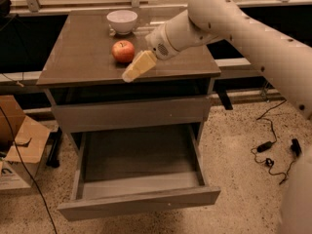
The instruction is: Place apple into middle drawer
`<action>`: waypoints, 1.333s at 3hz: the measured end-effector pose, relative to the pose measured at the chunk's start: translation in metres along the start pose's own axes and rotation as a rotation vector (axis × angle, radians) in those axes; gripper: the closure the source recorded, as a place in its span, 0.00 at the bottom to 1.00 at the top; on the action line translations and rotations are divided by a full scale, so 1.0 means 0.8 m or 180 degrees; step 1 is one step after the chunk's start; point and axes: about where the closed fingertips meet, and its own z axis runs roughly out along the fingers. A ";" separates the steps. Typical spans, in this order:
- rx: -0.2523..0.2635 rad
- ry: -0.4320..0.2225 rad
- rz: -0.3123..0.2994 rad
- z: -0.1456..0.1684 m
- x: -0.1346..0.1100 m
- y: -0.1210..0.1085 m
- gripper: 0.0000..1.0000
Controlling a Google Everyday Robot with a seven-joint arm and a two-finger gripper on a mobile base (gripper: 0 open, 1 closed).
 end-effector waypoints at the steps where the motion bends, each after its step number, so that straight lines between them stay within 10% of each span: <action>1: -0.0104 -0.0105 -0.0010 -0.004 -0.019 0.067 0.00; 4: 0.0134 -0.0363 0.0084 0.046 -0.033 0.005 0.00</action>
Offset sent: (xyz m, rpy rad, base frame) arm -0.0419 0.0181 0.0116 0.0351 -0.0014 0.0196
